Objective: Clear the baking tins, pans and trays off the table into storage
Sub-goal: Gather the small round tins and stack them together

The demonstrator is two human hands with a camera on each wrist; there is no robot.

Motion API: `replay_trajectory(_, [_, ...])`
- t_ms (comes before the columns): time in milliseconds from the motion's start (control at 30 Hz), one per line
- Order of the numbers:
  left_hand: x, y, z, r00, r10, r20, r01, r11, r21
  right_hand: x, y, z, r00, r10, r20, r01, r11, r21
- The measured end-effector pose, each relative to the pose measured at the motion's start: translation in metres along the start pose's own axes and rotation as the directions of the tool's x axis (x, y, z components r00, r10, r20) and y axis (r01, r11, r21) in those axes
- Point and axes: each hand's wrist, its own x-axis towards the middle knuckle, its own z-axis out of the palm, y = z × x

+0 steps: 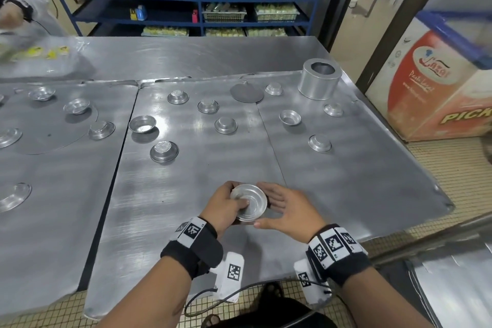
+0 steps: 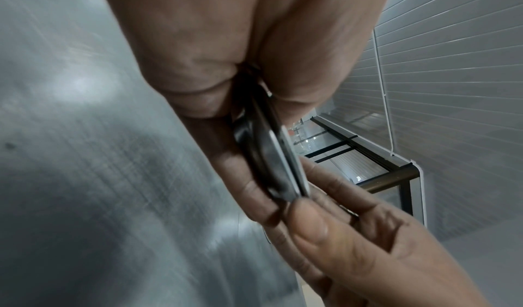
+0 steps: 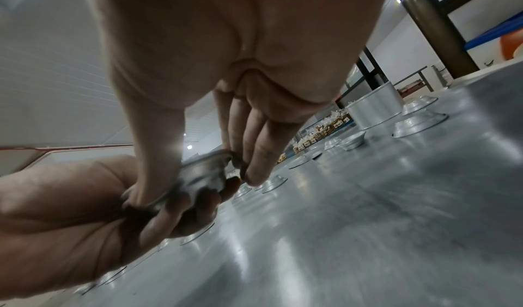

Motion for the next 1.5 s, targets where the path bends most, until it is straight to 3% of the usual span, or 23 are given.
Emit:
replay_trajectory(100, [0.003, 0.003, 0.009, 1.0, -0.004, 0.025, 0.004, 1.0, -0.01, 0.002, -0.002, -0.017, 0.999, 0.037, 0.031, -0.036, 0.999, -0.032])
replay_trajectory(233, [0.014, 0.01, 0.028, 0.999, 0.008, 0.04, -0.006, 0.999, -0.048, 0.017, 0.001, -0.053, 0.997, 0.058, 0.054, -0.044, 0.974, -0.22])
replay_trajectory(533, [0.049, 0.025, 0.074, 1.0, 0.015, 0.003, -0.015, 0.999, -0.048, 0.085, 0.043, -0.149, 0.984, 0.086, -0.159, -0.166, 0.777, -0.607])
replay_trajectory(667, [0.064, 0.029, 0.096, 0.999, -0.002, -0.038, 0.001, 1.0, -0.025, 0.116, 0.053, -0.188, 0.974, 0.031, -0.226, -0.187, 0.675, -0.713])
replay_trajectory(767, [0.078, 0.03, 0.109, 0.997, -0.009, -0.072, 0.009, 1.0, 0.012, 0.139, 0.061, -0.209, 0.965, -0.004, -0.264, -0.206, 0.614, -0.762])
replay_trajectory(933, [0.098, 0.03, 0.131, 0.991, -0.013, -0.133, 0.016, 1.0, 0.018, 0.167, 0.075, -0.231, 0.96, 0.028, -0.277, -0.238, 0.599, -0.765])
replay_trajectory(1067, [0.11, 0.025, 0.143, 0.984, -0.012, -0.178, 0.019, 0.999, 0.039, 0.179, 0.084, -0.242, 0.978, 0.062, -0.199, -0.198, 0.567, -0.8])
replay_trajectory(1167, [0.115, 0.022, 0.15, 0.979, -0.023, -0.204, 0.032, 0.998, 0.045, 0.182, 0.085, -0.249, 0.985, 0.075, -0.155, -0.169, 0.576, -0.8])
replay_trajectory(1333, [0.12, 0.021, 0.161, 0.975, -0.04, -0.217, 0.049, 0.998, 0.04, 0.18, 0.084, -0.256, 0.991, -0.015, -0.129, -0.087, 0.665, -0.742])
replay_trajectory(1500, [0.121, 0.022, 0.167, 0.971, -0.052, -0.234, 0.056, 0.998, 0.012, 0.164, 0.081, -0.249, 0.968, -0.185, -0.172, 0.037, 0.778, -0.627])
